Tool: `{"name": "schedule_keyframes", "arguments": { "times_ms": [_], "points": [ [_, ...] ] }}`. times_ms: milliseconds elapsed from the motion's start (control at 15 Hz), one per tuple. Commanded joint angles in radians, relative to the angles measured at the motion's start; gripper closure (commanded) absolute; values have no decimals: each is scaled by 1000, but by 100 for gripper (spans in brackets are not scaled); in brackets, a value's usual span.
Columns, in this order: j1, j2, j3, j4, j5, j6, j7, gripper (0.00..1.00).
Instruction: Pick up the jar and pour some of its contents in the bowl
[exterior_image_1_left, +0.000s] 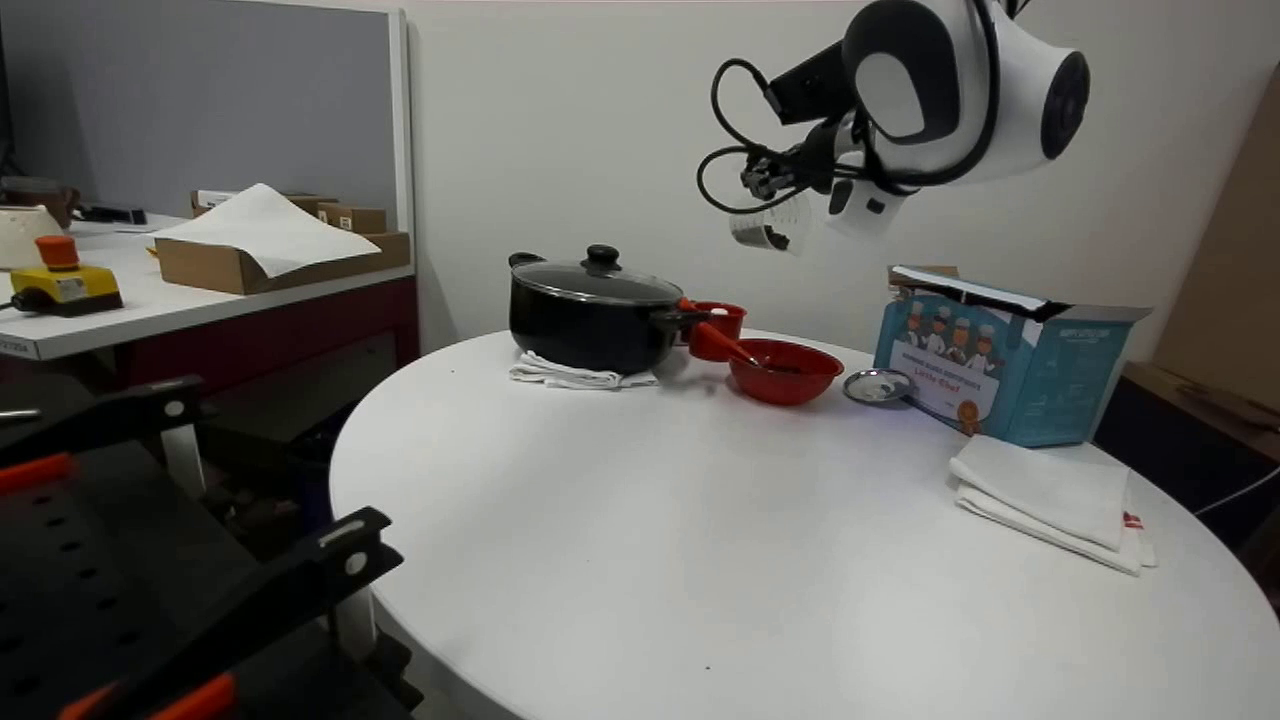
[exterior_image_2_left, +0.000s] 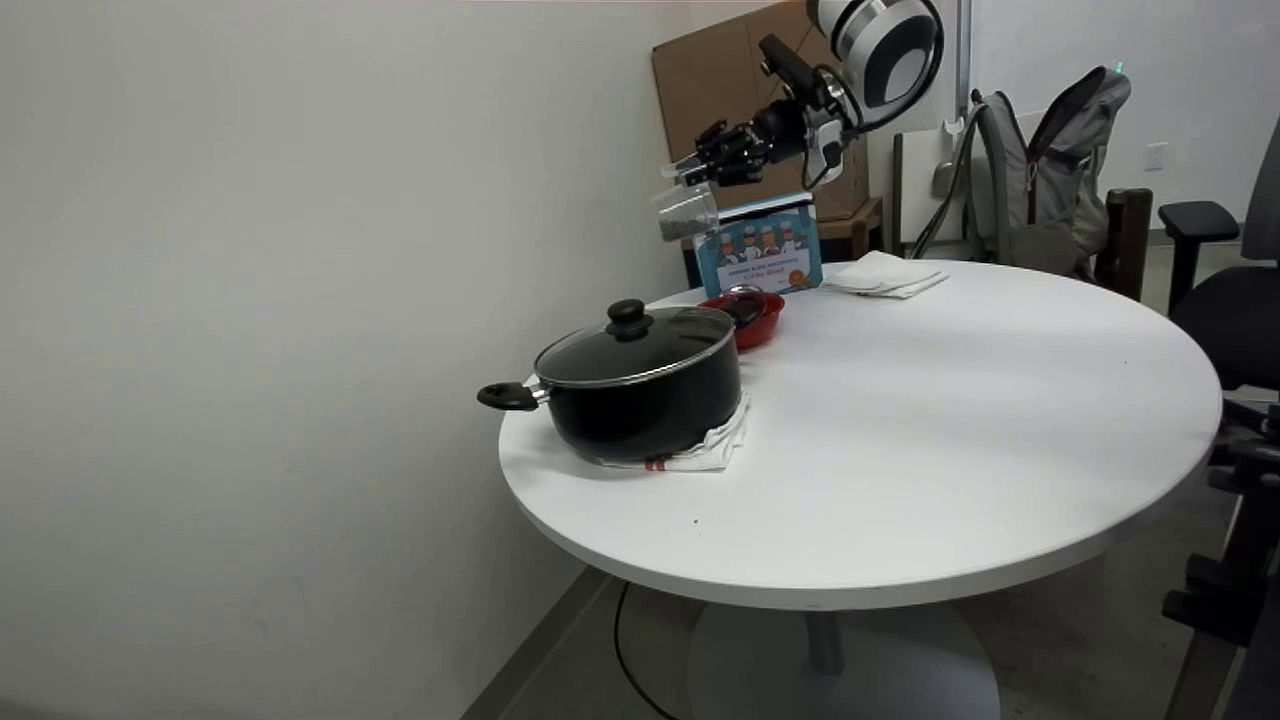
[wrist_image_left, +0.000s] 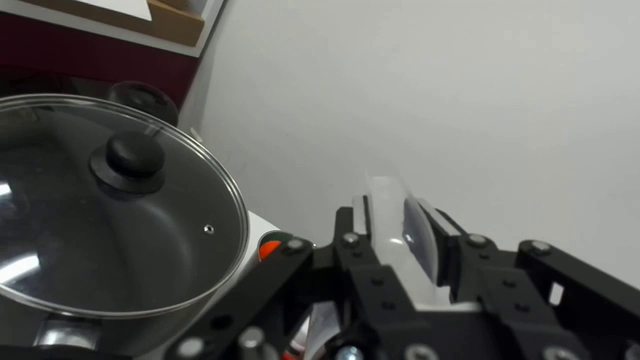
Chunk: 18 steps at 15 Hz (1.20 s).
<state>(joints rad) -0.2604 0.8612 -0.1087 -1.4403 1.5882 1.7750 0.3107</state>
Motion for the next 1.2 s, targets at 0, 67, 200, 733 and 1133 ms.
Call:
{"name": "schedule_keyframes", "arguments": {
  "times_ms": [0,67,200,733,1133],
  "points": [
    [62,-66,-35,-31,-124,61,20,86],
    [72,-72,-41,-22,-168,74,28,86],
    [93,-87,-51,-18,-256,104,41,86],
    [156,-195,-79,-53,-654,198,54,86],
    [194,-357,-90,-147,-1002,282,66,86]
  ]
}}
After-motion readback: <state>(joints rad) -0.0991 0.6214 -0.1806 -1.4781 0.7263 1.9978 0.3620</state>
